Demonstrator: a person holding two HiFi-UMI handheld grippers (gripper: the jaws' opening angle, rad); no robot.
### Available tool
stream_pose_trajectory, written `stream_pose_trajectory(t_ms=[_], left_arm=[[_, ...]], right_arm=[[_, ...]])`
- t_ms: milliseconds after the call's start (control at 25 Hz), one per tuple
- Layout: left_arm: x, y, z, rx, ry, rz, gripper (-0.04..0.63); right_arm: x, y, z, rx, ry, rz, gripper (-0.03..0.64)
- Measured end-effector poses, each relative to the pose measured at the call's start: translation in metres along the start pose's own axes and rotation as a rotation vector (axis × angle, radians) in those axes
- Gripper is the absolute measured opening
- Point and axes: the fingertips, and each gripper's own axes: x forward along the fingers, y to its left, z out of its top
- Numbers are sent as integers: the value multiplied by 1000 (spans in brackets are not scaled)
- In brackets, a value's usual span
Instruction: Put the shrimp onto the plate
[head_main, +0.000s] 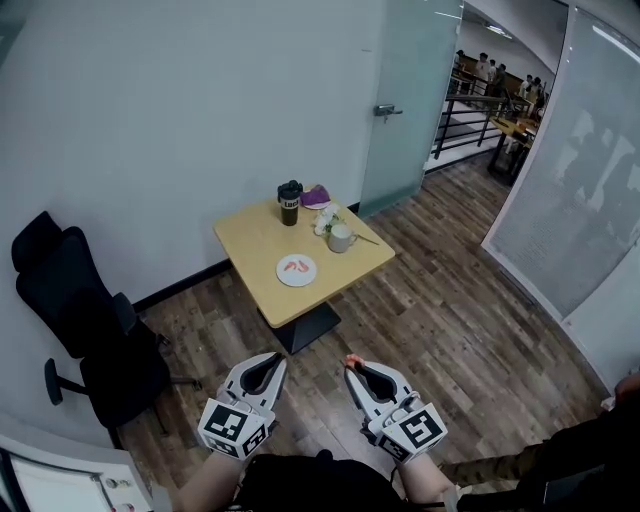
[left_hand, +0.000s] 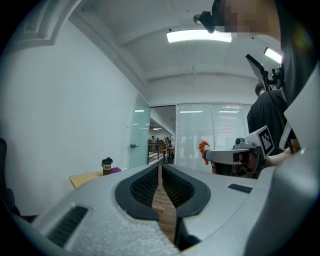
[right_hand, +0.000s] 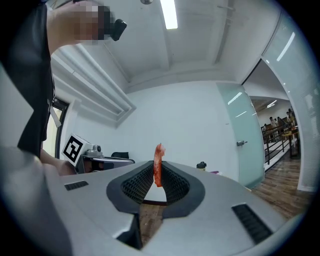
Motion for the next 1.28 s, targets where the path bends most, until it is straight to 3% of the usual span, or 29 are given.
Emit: stream_pose_trajectory(t_ms=[520, 840, 1280], left_arm=[[56, 20, -15, -37, 26, 73, 23], [94, 61, -20, -37, 28, 77, 23], [149, 182, -8, -35, 49, 52, 23]], right_arm=[[32, -55, -5, 43, -12, 90, 46], [70, -91, -17, 46, 32, 75, 46], [199, -130, -14, 60, 29, 47, 46]])
